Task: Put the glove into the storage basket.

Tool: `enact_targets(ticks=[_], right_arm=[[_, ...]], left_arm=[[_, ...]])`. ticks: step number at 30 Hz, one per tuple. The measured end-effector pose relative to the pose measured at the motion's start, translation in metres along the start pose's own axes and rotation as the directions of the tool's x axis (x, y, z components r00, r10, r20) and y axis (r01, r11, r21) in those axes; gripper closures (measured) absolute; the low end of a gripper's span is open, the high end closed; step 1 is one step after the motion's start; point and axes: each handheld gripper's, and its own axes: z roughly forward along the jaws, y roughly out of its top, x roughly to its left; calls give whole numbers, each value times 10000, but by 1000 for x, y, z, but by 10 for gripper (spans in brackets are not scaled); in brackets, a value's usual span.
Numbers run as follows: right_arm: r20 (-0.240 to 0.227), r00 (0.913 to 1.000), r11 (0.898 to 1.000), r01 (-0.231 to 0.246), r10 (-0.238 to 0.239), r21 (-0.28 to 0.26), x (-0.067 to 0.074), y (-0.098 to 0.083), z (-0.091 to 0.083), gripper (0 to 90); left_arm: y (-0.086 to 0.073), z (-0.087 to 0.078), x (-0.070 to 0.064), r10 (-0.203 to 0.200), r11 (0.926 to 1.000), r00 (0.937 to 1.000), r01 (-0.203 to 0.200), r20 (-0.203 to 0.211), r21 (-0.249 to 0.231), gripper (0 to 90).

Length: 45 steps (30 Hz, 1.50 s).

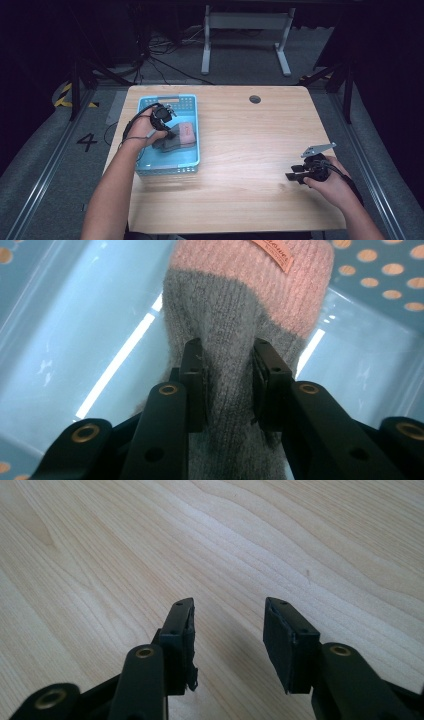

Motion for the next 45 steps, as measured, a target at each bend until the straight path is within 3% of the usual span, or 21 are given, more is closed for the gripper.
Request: enact_targets(ticks=[8,12,18,21,26,28,34,38,39,41,45], right_arm=[[26,10000,10000,-35,35,-15,0,-3,-1,563],[39,10000,10000,-20,20,14,0,-4,-1,559],[20,10000,10000,69,-69,-52,1,-1,0,556],[-48,9998,9998,183,-183,-16,1,2,2,556],[-133,9995,9996,282,-282,9,2,7,5,556],[-169,9991,9993,377,-377,-5,2,9,7,556],[-337,9973,9979,654,-653,7,5,20,14,556],[-408,9960,9969,790,-790,6,5,25,17,557],[-438,9956,9966,824,-823,-2,5,27,18,557],[-476,9951,9962,867,-865,11,5,29,19,557],[-558,9939,9955,947,-947,-24,4,34,22,557]], left_arm=[[1,8,3,216,9997,9998,-217,55,110,706],[1,10,5,322,9994,9992,-319,-231,119,658],[-1,6,5,24,9984,9975,-64,-709,-563,518],[-2,-2,2,-79,9951,9967,-1,-803,-990,508],[-2,-18,-11,-467,9829,9972,354,-587,-1806,530],[-1,-26,-18,-666,9749,9968,556,-442,-2154,539],[-1,-40,-35,-1088,9640,9940,1019,-147,-2454,667],[-4,-50,-50,-1390,9434,9901,1383,191,-3015,684],[-5,-53,-54,-1418,9375,9895,1434,283,-3172,684],[-6,-58,-62,-1425,9323,9889,1482,414,-3298,682],[-10,-68,-80,-1323,9273,9895,1442,580,-3453,668]])
